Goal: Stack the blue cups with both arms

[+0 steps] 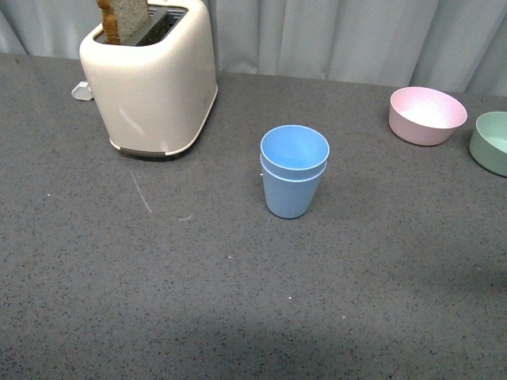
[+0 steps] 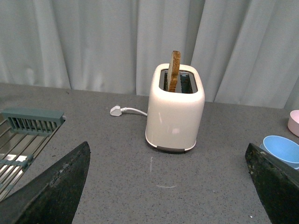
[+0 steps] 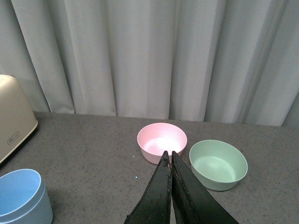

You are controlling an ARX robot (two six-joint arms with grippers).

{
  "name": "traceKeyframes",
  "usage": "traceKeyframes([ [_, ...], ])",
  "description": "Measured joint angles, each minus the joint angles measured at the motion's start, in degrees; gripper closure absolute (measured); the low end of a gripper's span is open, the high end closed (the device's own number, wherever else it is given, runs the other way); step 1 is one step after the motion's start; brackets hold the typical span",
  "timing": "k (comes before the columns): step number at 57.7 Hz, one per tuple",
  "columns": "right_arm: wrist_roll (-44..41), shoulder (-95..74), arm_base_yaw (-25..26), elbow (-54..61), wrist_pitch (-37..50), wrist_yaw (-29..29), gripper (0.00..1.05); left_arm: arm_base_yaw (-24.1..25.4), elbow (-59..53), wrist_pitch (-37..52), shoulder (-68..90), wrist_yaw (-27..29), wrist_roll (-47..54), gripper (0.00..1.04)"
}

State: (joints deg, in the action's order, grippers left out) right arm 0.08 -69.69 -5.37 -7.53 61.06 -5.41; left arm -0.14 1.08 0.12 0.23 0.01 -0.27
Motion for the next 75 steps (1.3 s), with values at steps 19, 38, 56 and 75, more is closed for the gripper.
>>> traceKeyframes([
  [19, 0.0, 18.6, 5.2, 5.5, -12.9, 5.2, 1.04, 0.0, 0.0, 0.0, 0.0, 0.0, 0.0, 0.07],
  [38, 0.0, 32.7, 5.2, 7.1, -25.1, 5.3, 1.04, 0.0, 0.0, 0.0, 0.0, 0.0, 0.0, 0.07],
  [56, 0.0, 45.6, 5.2, 7.4, -37.0, 5.3, 1.04, 0.0, 0.0, 0.0, 0.0, 0.0, 0.0, 0.07],
  [75, 0.0, 53.2, 5.2, 7.4, -44.4, 5.3, 1.04, 0.0, 0.0, 0.0, 0.0, 0.0, 0.0, 0.07],
])
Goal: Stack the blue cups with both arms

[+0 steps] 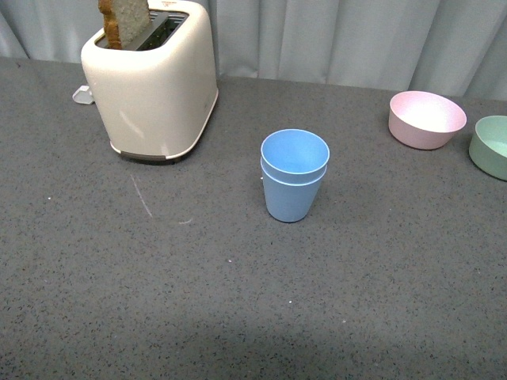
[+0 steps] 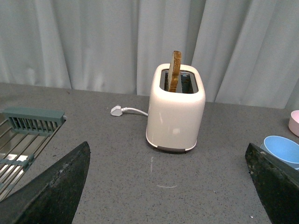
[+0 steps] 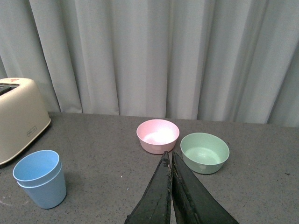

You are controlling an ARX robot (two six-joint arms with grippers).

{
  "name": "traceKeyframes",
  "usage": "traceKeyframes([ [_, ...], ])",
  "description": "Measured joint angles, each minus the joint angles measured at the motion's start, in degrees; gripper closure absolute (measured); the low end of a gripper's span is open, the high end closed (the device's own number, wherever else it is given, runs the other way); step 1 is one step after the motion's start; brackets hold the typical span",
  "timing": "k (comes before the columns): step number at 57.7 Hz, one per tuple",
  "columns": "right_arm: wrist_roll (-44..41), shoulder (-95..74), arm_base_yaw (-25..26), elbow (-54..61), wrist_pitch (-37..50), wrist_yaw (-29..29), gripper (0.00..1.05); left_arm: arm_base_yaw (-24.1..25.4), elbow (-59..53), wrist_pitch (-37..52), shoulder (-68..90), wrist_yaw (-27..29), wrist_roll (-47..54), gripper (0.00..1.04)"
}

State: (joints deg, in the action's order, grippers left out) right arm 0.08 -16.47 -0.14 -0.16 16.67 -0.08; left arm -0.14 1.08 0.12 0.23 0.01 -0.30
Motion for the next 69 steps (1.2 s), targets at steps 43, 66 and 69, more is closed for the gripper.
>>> traceKeyframes([
  [43, -0.1, 16.2, 0.0, 0.0, -16.6, 0.2, 0.83, 0.0, 0.0, 0.0, 0.0, 0.0, 0.0, 0.07],
  [66, 0.0, 16.2, 0.0, 0.0, -16.6, 0.2, 0.09, 0.0, 0.0, 0.0, 0.0, 0.0, 0.0, 0.07],
  [69, -0.1, 16.2, 0.0, 0.0, -16.6, 0.2, 0.10, 0.0, 0.0, 0.0, 0.0, 0.0, 0.0, 0.07],
])
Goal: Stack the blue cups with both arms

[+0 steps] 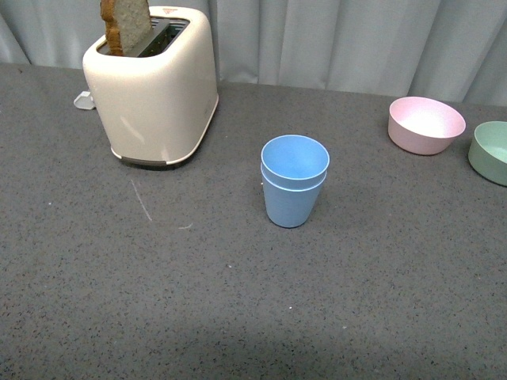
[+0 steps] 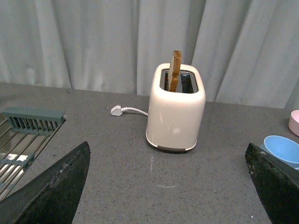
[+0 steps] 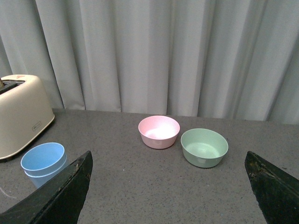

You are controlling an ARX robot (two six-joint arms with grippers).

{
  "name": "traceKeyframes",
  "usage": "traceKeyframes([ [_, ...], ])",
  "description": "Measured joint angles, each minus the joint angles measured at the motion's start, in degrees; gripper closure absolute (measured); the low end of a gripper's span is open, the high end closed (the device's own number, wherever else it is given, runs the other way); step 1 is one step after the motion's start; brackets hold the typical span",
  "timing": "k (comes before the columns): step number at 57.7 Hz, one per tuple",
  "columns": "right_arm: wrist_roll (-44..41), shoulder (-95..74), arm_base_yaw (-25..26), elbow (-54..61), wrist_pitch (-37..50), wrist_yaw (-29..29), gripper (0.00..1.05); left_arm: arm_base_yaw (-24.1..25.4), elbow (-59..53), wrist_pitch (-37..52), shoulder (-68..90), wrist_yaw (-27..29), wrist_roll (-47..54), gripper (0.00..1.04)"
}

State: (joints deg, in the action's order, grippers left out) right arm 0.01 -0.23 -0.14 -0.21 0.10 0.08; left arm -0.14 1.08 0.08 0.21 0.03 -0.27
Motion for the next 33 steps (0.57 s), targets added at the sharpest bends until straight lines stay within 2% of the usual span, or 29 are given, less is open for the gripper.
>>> traceKeyframes([
  [33, 0.0, 0.0, 0.0, 0.0, 0.0, 0.0, 0.10, 0.0, 0.0, 0.0, 0.0, 0.0, 0.0, 0.07],
])
